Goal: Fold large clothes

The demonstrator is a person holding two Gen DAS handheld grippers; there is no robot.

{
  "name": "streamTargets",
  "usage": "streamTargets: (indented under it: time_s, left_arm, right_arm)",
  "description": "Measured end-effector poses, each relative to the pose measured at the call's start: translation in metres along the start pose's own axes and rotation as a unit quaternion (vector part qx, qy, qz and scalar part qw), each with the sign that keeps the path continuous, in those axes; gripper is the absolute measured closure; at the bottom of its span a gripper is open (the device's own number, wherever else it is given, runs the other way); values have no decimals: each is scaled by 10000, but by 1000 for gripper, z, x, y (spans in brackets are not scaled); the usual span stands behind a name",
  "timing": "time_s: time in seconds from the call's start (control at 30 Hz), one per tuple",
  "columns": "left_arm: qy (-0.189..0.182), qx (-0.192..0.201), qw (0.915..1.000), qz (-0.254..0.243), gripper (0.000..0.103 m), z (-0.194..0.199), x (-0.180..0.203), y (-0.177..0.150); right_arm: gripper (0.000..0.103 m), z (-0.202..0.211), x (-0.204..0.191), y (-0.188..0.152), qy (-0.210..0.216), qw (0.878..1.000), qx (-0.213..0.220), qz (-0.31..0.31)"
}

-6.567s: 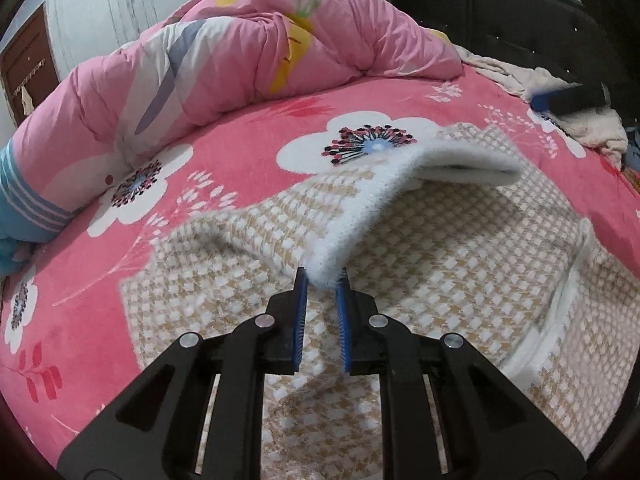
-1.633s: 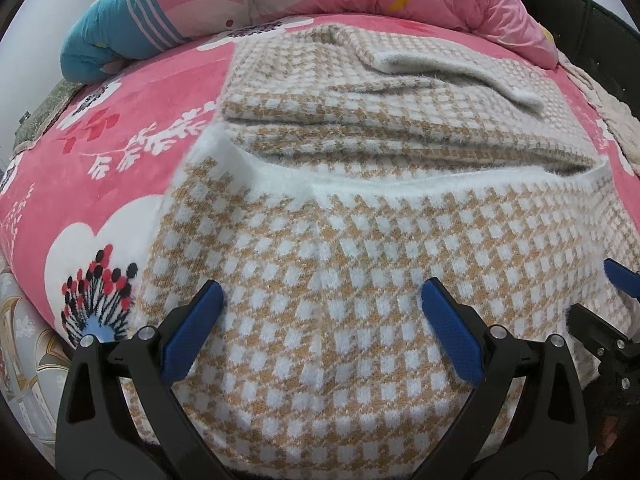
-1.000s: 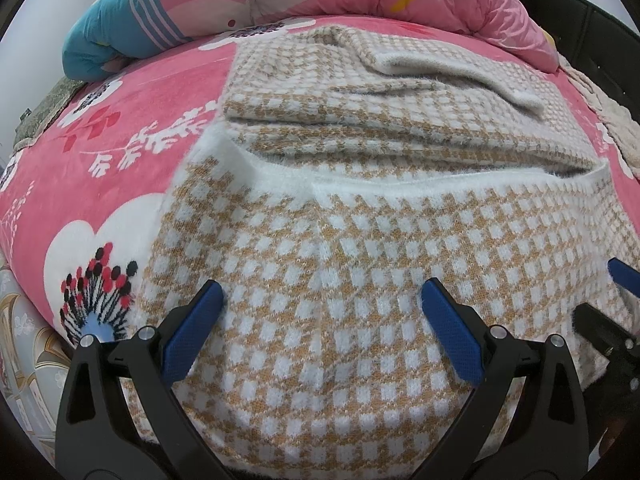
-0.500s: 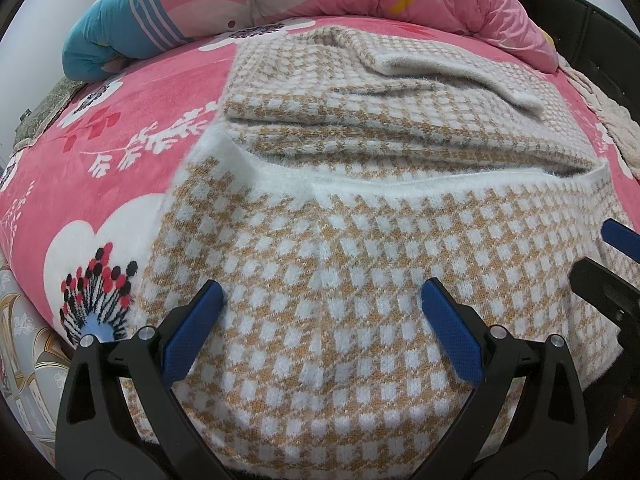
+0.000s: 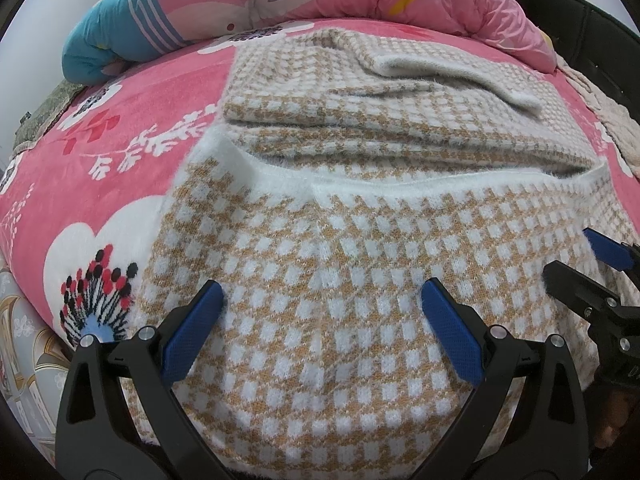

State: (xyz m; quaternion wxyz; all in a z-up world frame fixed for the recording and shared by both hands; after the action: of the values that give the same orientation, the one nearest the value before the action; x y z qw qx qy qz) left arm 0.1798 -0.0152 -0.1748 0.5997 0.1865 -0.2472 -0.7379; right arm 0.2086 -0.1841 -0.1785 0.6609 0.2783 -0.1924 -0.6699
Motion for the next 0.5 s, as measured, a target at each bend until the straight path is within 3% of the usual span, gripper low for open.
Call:
streamTargets:
  time_s: [0.33, 0.5]
  left_arm:
    - [-140, 286, 9989, -356, 6, 12, 3, 0]
    - [-487, 1177, 9917, -192, 7, 51, -26, 6]
  right_arm:
    - [18, -1, 0, 0, 0, 10000, 4, -5]
    - [18, -2, -1, -2, 13, 10000, -18, 6]
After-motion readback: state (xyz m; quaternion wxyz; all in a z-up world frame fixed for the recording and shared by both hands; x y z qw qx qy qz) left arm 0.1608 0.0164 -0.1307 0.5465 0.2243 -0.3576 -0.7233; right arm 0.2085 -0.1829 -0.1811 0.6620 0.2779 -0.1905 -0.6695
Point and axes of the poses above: each gripper's, at about its wrist camera, not at the fingertips, and z roughly against the way its jaws point, x to its right, y to its top, the point moved 9 cm from there along -z, roughly the way its jaws point, and after that the axes turned 6 degrees about -y, right-handed, at the moved point
